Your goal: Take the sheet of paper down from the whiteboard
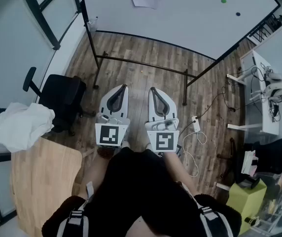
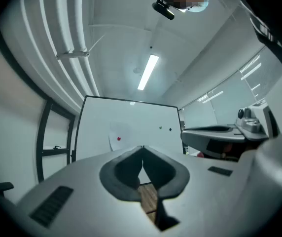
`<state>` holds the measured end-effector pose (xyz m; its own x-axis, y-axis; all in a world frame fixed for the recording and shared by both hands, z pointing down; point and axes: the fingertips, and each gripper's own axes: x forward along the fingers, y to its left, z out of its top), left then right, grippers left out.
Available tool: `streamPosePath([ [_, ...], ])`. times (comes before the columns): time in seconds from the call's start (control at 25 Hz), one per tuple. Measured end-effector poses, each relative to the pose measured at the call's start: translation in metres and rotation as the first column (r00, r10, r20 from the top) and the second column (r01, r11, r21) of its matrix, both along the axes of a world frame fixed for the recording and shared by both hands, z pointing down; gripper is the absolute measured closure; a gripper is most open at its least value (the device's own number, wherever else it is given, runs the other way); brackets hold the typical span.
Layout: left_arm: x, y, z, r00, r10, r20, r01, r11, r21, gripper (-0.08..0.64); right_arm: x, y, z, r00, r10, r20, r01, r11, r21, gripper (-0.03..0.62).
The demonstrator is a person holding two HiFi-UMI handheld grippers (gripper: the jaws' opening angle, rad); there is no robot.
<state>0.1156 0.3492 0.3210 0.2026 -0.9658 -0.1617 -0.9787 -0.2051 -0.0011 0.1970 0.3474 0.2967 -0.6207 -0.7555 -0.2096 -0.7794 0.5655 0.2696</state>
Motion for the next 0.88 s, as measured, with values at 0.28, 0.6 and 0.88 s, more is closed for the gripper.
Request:
streamPosePath([
  [0.28, -0.019, -0.005, 0.001, 1.000, -0.014, 0.024, 0.014, 1.000, 0.007, 0.548, -0.026, -0.007, 0.013, 1.000, -0.003, 0.004, 0.003, 0.998, -0.061, 0.595],
  [0.6, -0.033, -0.031, 0.016, 0.998, -0.063, -0.008, 0.063, 0.998, -0.009, 0.548, -0.037, -0.044, 0.051, 0.998, 0.025, -0.053, -0.038, 0.969, -0.245, 0.595],
  [0.88, -0.025, -0.073, 0.026, 0.999, -0.054, 0.009, 0.054, 0.997, -0.046, 0.548, -0.030, -0.087, 0.061, 0.998, 0.053, -0.047, -0.063, 0.959, -0.275, 0.595],
])
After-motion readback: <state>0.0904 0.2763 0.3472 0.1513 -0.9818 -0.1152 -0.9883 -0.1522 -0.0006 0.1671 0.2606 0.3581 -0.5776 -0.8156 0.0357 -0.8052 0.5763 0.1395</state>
